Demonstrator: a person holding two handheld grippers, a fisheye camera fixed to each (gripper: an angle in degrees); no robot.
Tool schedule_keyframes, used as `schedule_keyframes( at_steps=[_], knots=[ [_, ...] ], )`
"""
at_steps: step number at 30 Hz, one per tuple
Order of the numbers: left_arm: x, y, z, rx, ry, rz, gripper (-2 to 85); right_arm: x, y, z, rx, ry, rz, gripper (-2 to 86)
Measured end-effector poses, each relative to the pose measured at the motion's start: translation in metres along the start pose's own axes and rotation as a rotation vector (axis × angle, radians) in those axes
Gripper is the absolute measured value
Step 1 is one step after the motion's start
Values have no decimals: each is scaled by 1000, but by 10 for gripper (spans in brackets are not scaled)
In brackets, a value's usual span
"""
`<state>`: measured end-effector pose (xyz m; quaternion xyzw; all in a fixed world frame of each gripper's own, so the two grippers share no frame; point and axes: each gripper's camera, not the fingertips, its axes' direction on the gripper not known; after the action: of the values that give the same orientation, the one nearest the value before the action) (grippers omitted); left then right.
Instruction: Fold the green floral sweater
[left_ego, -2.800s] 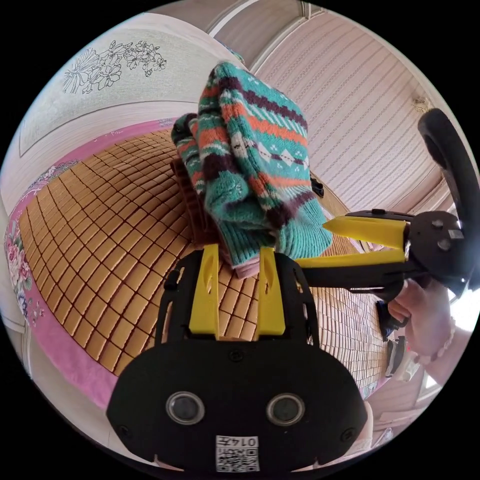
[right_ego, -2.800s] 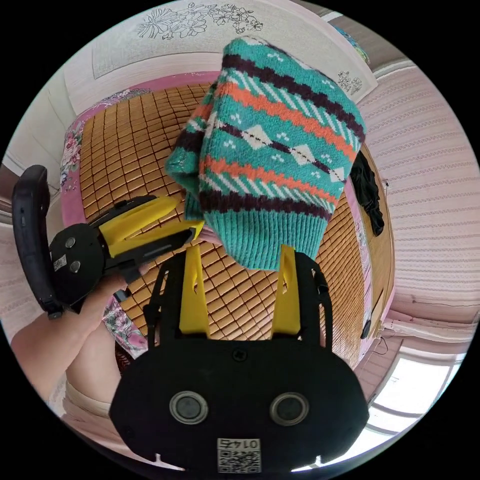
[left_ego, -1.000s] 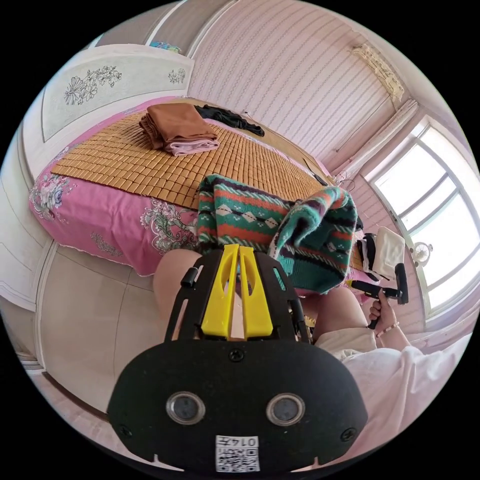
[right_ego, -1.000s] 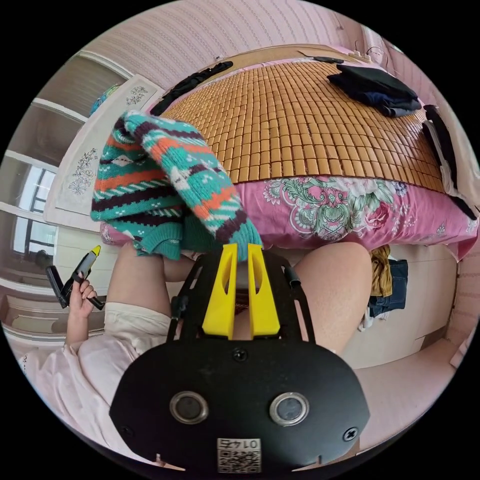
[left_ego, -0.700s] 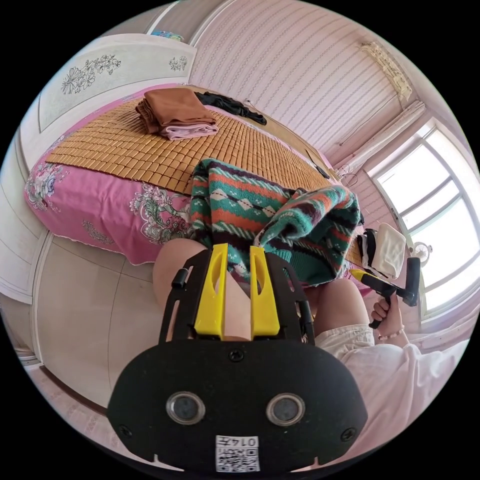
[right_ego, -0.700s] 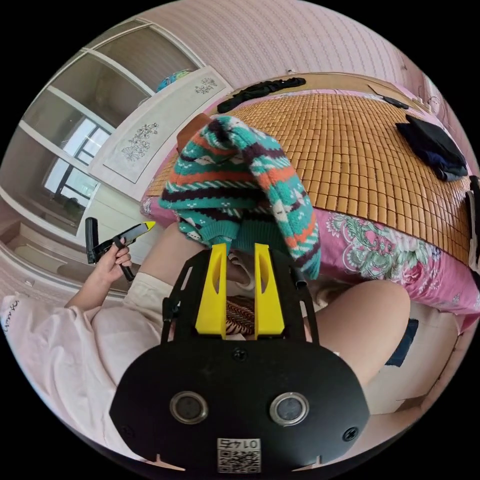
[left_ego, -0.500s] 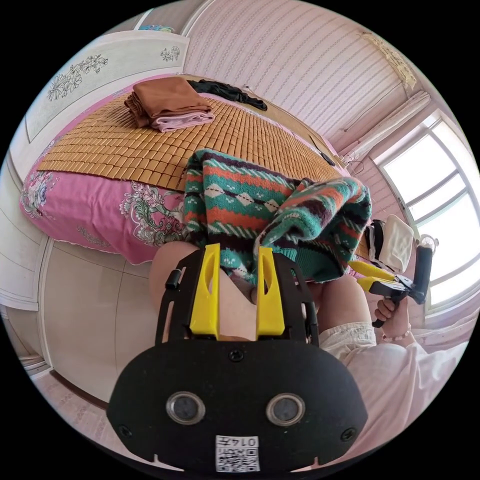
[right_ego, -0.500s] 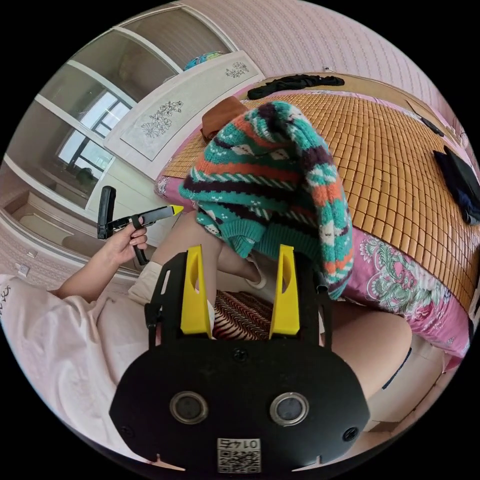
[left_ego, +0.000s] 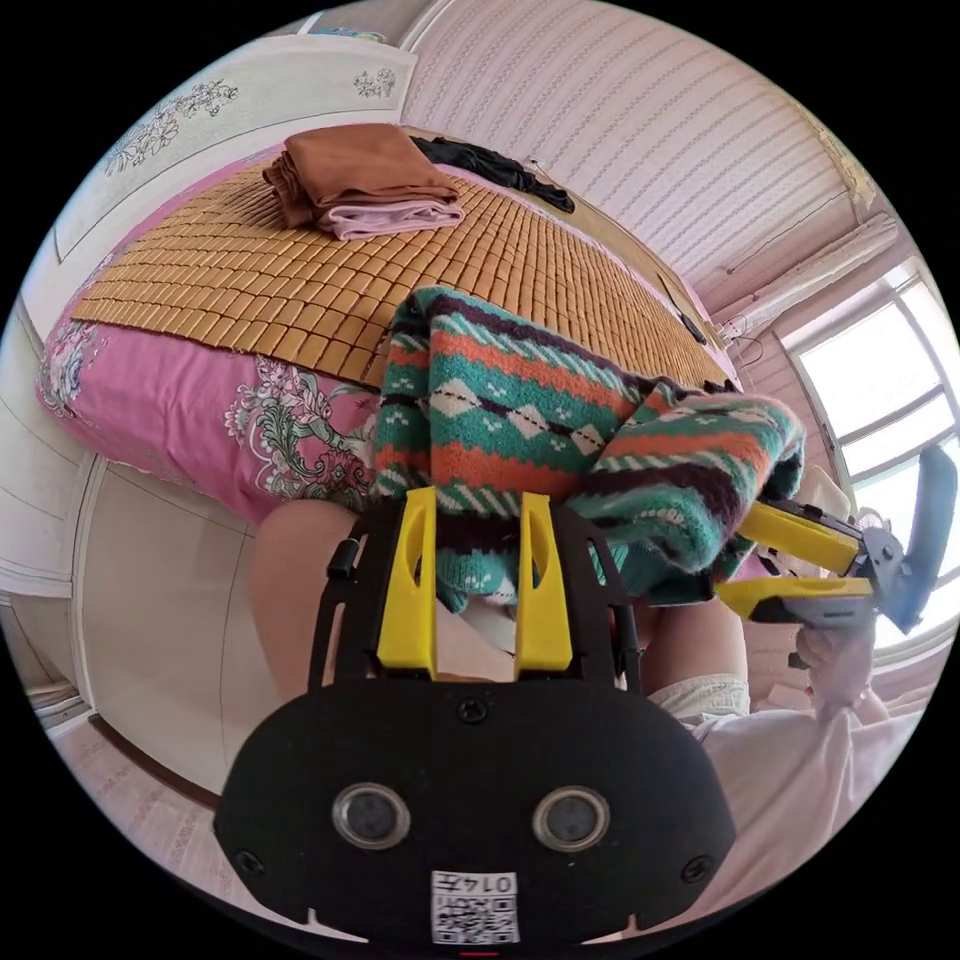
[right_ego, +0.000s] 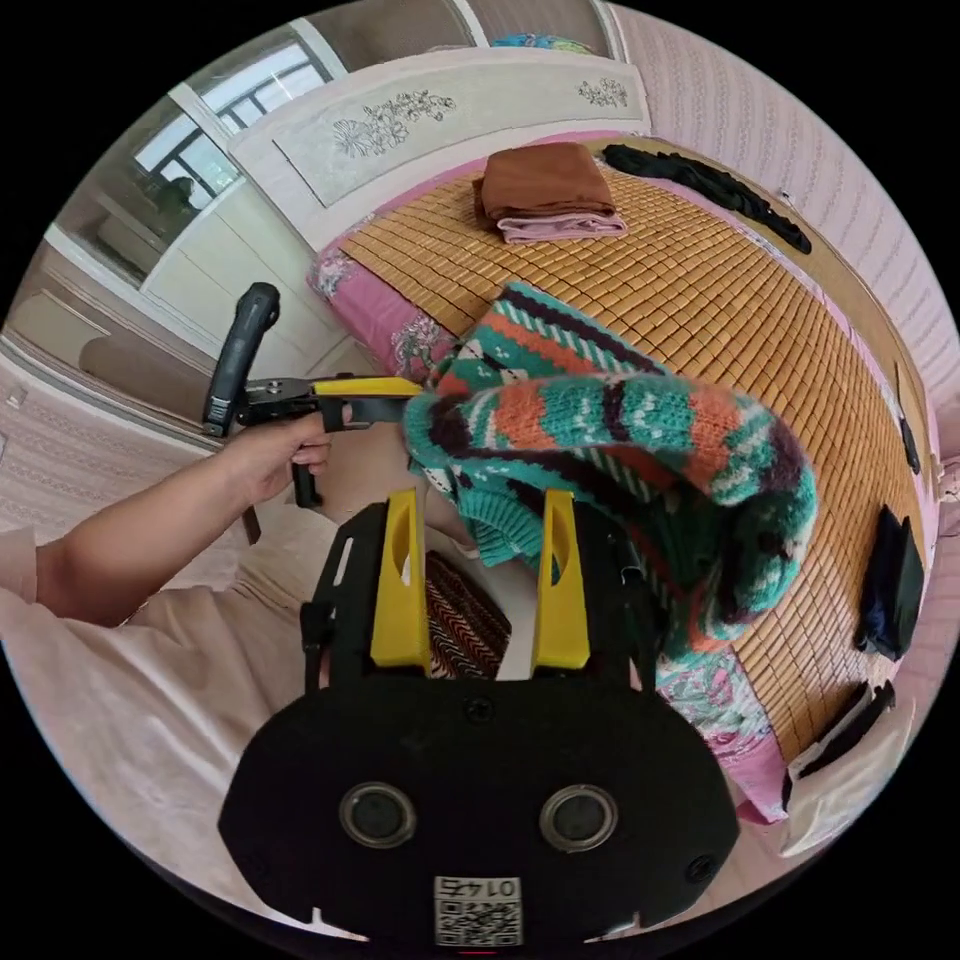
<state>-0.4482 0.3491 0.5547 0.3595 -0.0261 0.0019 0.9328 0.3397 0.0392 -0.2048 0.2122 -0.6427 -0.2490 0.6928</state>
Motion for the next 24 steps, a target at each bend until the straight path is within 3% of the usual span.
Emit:
schedule_keyframes(
  at_steps=[3,9,17,20,22,24],
  knots=[
    [5,-12,14,-85,-24,25,120,-15,-15,2,26,114,-47,123],
    [13,-29,30,-166,-87,35,106,-22,-44,31,-97,51,-101,194],
    [-7,-45,37,-202,16,-56,48,-4,-62,55,-151,1,-72,168],
    [-9,-48,35,-192,36,-51,44,4,-58,57,-122,-35,-73,110],
    [-8,-49,35,-191,34,-42,42,10,-51,54,-68,-4,-77,25],
    [-8,-51,34,-190,31,-38,42,19,-45,49,-20,38,-43,15]
  ],
)
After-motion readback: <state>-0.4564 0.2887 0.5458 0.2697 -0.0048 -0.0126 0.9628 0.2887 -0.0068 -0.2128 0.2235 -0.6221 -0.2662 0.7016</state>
